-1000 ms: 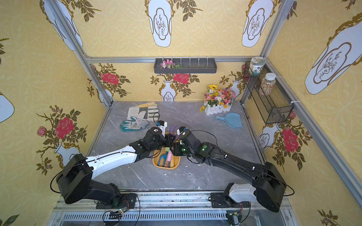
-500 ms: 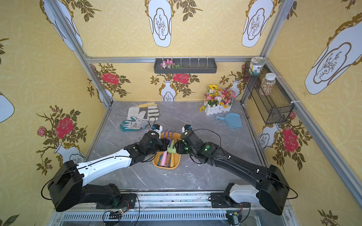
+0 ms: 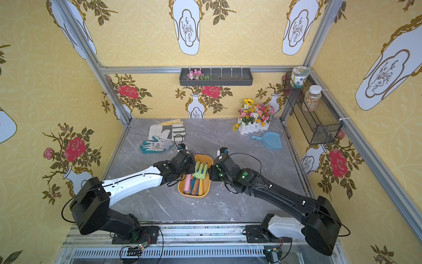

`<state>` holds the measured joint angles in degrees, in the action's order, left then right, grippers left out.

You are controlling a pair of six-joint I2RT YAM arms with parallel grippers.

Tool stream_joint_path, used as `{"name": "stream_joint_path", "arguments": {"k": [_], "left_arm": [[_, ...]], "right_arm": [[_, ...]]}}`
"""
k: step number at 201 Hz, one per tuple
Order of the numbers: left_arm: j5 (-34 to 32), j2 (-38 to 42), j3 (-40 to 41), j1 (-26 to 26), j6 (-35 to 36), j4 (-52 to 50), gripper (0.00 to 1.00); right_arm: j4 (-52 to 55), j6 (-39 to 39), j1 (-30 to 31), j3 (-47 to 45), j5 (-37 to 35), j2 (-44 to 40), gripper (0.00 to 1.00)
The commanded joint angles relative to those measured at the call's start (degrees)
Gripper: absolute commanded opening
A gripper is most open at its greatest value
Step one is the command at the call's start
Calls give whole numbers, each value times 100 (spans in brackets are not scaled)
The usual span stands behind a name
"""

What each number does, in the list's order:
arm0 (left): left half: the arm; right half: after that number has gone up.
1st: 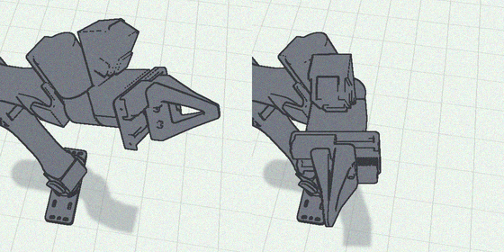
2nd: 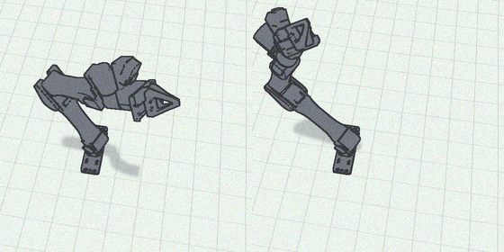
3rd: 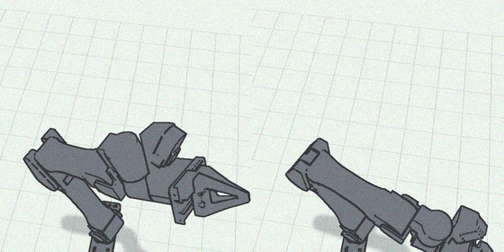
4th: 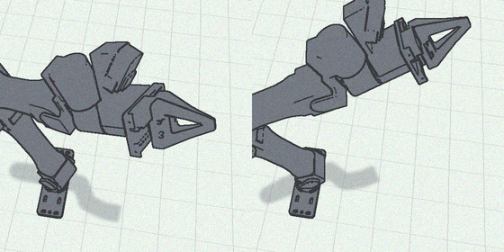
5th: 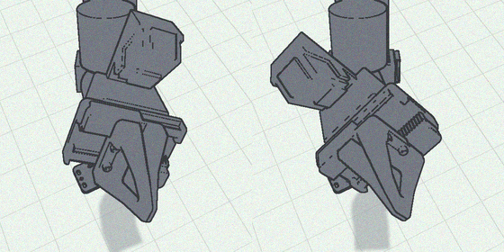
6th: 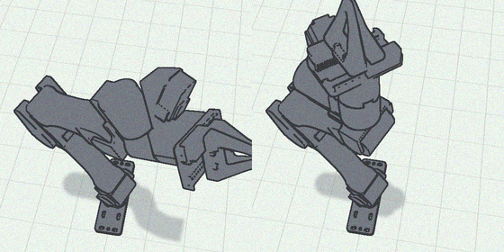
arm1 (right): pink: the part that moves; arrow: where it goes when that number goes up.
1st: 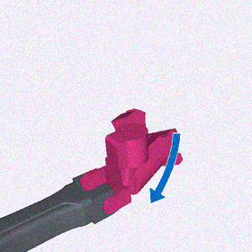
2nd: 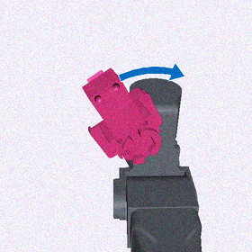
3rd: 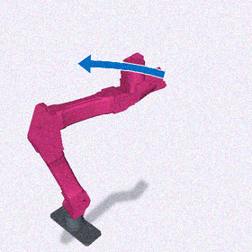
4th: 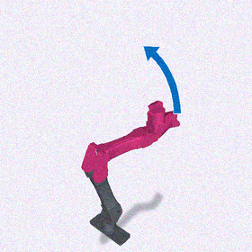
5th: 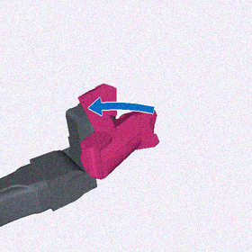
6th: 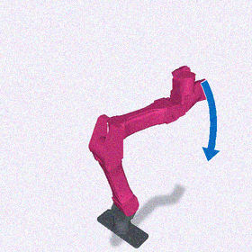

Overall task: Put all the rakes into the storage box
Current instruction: Place the rake in the storage box.

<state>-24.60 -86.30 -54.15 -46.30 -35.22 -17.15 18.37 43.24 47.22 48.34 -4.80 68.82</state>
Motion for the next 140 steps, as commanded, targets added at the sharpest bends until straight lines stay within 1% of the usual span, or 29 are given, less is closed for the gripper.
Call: {"name": "stream_joint_path", "arguments": {"k": [1,69,118,140], "left_arm": [[-179,-176,-58,-19,-133,-213,0],[-332,-663,-249,-89,-90,-381,0],[-479,-804,-324,-93,-15,-492,0],[-328,-861,-335,-98,-37,-509,12]], "right_arm": [[-33,71,1,-27,-12,-1,53],[-141,78,-2,-43,29,28,53],[-182,114,2,-99,43,18,53],[-198,144,-1,-120,36,19,53]]}}
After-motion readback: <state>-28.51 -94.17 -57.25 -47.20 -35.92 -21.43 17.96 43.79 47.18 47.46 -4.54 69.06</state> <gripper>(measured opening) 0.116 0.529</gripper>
